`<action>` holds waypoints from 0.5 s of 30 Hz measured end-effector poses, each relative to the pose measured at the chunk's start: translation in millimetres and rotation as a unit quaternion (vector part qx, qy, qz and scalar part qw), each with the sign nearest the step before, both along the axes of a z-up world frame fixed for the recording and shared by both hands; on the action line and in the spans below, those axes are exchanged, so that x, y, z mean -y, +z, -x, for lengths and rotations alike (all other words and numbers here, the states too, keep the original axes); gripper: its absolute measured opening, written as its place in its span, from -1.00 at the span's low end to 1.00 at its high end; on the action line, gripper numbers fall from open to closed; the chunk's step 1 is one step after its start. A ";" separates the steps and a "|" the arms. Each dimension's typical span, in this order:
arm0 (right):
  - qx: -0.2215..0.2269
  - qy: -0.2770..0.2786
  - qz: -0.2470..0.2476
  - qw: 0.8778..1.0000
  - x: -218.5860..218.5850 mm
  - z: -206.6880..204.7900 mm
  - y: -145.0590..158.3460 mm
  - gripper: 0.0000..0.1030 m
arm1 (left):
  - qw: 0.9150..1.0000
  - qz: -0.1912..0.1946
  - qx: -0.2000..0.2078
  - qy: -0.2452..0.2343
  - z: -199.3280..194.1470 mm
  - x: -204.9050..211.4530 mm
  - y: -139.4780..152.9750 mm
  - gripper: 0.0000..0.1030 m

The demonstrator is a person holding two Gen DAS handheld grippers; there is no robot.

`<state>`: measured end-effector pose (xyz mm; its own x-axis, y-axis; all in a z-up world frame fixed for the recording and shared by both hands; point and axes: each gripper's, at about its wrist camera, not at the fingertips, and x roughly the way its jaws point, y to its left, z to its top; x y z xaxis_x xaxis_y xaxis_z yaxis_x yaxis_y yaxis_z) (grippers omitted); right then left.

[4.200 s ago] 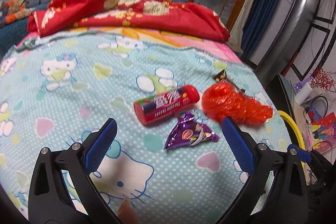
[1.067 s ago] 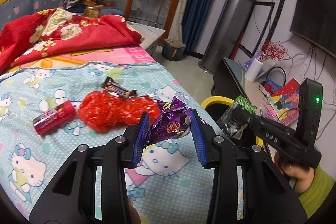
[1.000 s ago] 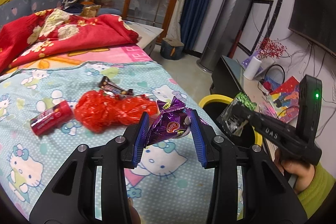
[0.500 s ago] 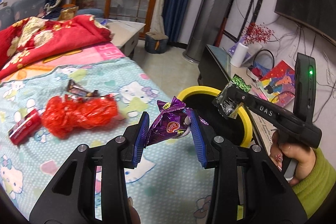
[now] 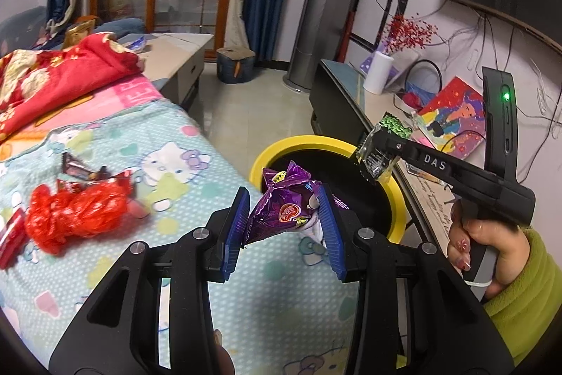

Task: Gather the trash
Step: 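Carry both wrappers over the yellow bin and open both tools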

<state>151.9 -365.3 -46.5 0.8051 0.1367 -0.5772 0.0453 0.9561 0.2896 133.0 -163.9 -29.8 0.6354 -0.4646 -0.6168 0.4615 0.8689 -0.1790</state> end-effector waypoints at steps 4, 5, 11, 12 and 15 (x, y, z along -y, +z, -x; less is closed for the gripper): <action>-0.009 -0.010 -0.001 1.000 13.7 -2.3 -4.3 -0.85 | 1.000 -0.004 -0.005 -0.016 -3.1 18.5 -6.9 -0.37; -0.011 -0.012 0.000 1.000 15.9 -3.0 -5.2 -0.85 | 1.000 -0.005 -0.007 -0.019 -3.8 22.4 -8.6 -0.37; -0.033 -0.016 0.003 0.999 32.0 -8.4 -18.4 -0.85 | 0.999 -0.021 -0.017 -0.036 -10.5 48.2 -24.5 -0.36; -0.036 -0.019 0.003 0.999 34.1 -9.2 -20.6 -0.85 | 0.999 -0.024 -0.020 -0.038 -12.1 52.2 -28.0 -0.36; -0.048 -0.023 -0.001 0.999 41.4 -11.6 -29.5 -0.83 | 0.998 -0.031 -0.030 -0.040 -17.7 62.6 -37.0 -0.36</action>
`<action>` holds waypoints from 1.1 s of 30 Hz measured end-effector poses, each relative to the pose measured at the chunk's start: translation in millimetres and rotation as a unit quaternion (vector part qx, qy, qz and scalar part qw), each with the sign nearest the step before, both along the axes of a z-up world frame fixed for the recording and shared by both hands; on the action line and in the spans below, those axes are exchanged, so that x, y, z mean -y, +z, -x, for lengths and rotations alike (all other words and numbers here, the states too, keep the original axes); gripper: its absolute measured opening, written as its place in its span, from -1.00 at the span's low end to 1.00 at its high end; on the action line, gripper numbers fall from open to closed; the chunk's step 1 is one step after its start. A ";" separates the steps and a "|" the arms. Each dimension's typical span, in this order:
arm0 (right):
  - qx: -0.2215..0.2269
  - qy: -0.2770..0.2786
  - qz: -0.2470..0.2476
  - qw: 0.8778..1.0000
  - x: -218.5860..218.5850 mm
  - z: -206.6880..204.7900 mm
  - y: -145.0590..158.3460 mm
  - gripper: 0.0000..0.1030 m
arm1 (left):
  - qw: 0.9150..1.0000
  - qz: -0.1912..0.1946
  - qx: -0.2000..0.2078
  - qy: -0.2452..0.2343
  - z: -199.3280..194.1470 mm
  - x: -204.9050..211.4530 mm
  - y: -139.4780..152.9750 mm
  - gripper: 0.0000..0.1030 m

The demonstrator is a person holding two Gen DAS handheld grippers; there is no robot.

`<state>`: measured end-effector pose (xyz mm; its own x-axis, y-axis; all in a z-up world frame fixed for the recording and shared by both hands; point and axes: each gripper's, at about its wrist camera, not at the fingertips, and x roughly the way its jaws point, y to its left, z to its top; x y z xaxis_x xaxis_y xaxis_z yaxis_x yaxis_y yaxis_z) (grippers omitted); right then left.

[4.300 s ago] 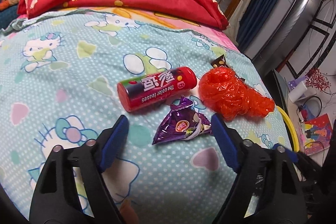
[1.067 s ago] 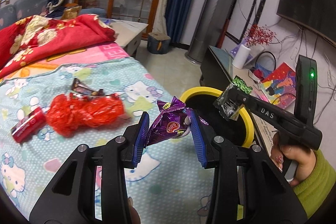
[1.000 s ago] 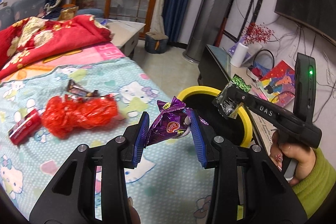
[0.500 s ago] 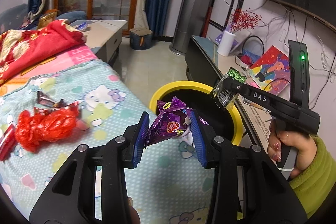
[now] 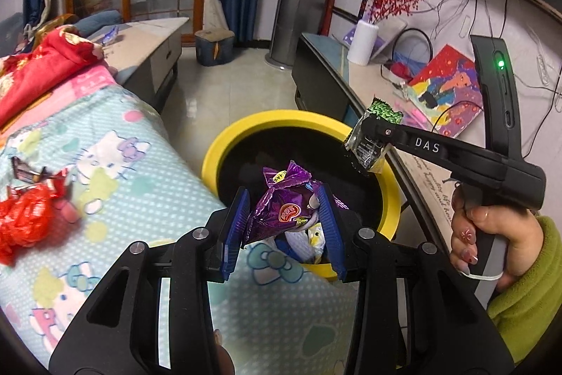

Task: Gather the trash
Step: 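Carry both wrappers over the yellow bin and open both tools, then move both open tools back to the trash on the bed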

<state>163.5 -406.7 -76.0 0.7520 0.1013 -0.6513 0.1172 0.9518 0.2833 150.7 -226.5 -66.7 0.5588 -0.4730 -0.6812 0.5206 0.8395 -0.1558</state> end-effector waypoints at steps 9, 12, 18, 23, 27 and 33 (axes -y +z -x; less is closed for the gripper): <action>-0.027 -0.014 -0.021 0.999 18.2 -5.8 -23.9 -0.79 | 0.999 -0.027 -0.021 0.001 -20.9 19.6 -28.1 -0.32; -0.028 -0.014 -0.029 0.999 21.6 -7.7 -24.8 -0.64 | 0.999 -0.026 -0.030 0.002 -26.8 20.8 -32.5 0.00; -0.018 -0.021 -0.026 0.999 25.8 -5.6 -21.5 -0.18 | 0.999 -0.002 -0.031 0.012 -30.1 13.8 -27.5 0.61; -0.015 -0.026 -0.014 0.999 25.5 -4.9 -19.3 -0.04 | 0.999 0.012 -0.026 0.022 -29.2 8.1 -19.9 0.78; -0.008 -0.030 -0.003 1.000 23.4 -2.7 -15.7 0.07 | 0.999 0.021 -0.023 0.036 -28.4 -1.1 -13.9 0.78; 0.008 -0.029 0.015 0.999 15.7 0.3 -5.1 0.17 | 0.998 0.016 -0.003 0.064 -27.4 -16.4 -1.9 0.78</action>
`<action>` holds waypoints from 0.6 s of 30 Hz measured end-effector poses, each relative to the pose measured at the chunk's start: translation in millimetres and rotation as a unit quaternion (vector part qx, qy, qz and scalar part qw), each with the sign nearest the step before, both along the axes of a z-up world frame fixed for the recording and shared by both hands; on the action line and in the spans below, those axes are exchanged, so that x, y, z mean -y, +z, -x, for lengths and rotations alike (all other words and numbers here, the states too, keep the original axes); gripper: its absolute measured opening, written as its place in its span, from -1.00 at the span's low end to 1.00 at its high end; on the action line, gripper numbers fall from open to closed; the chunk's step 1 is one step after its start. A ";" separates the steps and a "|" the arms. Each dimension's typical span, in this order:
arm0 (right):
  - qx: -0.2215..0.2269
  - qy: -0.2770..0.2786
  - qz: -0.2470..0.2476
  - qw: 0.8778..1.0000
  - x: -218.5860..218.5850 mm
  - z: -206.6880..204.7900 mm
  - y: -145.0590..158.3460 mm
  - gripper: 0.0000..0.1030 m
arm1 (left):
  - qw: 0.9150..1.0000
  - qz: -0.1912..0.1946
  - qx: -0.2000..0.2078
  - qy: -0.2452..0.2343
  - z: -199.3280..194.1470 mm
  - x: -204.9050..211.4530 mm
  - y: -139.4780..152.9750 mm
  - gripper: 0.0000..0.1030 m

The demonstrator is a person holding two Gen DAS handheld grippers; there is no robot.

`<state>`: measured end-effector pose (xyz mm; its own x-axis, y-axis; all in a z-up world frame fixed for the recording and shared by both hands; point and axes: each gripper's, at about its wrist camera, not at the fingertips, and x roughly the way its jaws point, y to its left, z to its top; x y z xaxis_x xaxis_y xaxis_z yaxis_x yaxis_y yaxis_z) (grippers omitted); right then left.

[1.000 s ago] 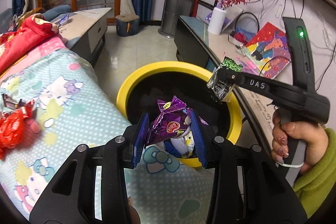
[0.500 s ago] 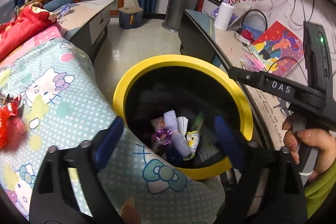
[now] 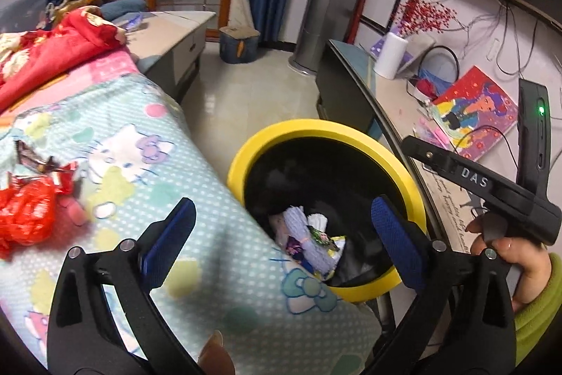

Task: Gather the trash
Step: 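Move both open tools back to the trash on the bed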

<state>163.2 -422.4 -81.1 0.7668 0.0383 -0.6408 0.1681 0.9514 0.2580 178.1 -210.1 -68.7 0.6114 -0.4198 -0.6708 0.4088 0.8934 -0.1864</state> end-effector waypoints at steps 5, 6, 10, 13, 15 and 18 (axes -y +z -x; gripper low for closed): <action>0.010 0.010 0.010 1.000 -14.3 -0.5 10.6 0.19 | 1.000 -0.003 0.020 0.022 1.5 -18.4 14.0 0.78; 0.011 0.011 0.011 1.000 -17.1 -0.8 12.3 0.19 | 0.999 -0.002 0.023 0.026 1.3 -23.0 17.1 0.78; 0.022 0.023 0.019 0.999 -35.1 -3.3 25.3 0.20 | 0.999 0.002 0.032 0.043 1.9 -41.3 26.5 0.78; 0.031 0.033 0.023 0.999 -49.8 -4.8 35.2 0.32 | 0.998 0.006 0.037 0.059 2.5 -59.0 32.7 0.78; 0.036 0.043 0.028 0.998 -61.2 -6.2 41.8 0.32 | 0.997 0.005 0.039 0.070 2.8 -69.4 36.0 0.78; 0.041 0.063 0.031 0.997 -81.2 -8.7 52.1 0.33 | 0.995 0.008 0.045 0.091 5.5 -90.2 42.3 0.78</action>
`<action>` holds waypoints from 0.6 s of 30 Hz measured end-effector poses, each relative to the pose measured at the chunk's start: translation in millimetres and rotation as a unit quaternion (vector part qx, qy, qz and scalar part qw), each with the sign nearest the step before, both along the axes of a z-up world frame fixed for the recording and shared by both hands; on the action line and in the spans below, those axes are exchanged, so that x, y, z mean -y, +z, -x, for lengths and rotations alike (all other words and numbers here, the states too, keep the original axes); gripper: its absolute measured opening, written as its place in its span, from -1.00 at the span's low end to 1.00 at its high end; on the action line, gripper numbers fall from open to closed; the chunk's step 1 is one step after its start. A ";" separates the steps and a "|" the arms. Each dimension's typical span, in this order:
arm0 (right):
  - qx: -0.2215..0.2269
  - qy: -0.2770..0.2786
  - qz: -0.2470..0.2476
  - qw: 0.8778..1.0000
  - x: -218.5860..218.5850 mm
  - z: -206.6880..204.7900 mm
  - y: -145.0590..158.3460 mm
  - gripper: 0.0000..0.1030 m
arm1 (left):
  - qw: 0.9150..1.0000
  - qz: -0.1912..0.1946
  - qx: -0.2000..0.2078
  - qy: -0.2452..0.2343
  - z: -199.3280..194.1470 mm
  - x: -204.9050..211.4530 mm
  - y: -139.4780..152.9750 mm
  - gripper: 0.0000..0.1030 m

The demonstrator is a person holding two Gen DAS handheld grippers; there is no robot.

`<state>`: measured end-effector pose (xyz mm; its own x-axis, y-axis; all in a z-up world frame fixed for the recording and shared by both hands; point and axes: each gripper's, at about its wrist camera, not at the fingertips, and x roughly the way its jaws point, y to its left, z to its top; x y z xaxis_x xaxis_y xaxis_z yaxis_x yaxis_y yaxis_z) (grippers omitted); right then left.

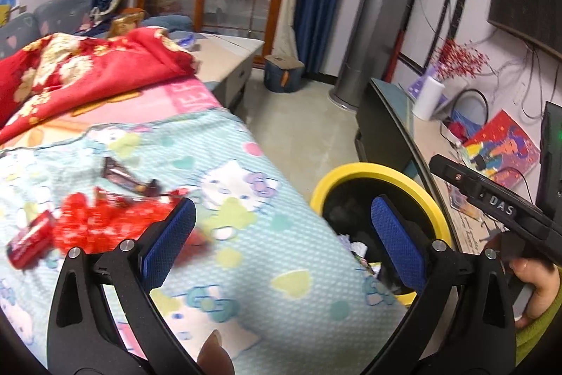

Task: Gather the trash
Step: 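Move both open tools back to the trash on the bed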

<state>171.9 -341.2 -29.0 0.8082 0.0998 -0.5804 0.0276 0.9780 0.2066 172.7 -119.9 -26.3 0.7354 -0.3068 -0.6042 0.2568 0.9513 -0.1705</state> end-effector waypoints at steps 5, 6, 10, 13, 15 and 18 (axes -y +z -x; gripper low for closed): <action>0.008 0.041 0.006 0.999 -38.6 -0.8 12.1 0.40 | 0.999 -0.003 0.009 0.038 8.2 -36.4 8.7 0.78; 0.009 0.049 0.009 0.999 -46.7 -0.6 13.2 0.40 | 0.999 -0.005 0.011 0.043 9.9 -42.5 9.9 0.78; 0.006 0.086 0.011 0.996 -81.1 -4.3 16.8 0.41 | 0.997 -0.016 0.019 0.074 17.3 -73.5 12.8 0.79; 0.002 0.109 0.012 0.994 -103.3 -9.0 17.6 0.41 | 0.995 -0.017 0.020 0.097 23.2 -95.2 13.2 0.78; 0.000 0.124 0.013 0.992 -116.1 -12.6 18.2 0.41 | 0.993 -0.017 0.019 0.114 26.9 -111.0 12.5 0.78; -0.003 0.149 0.014 0.989 -138.2 -18.4 19.0 0.41 | 0.990 -0.016 0.016 0.136 33.0 -132.4 9.4 0.78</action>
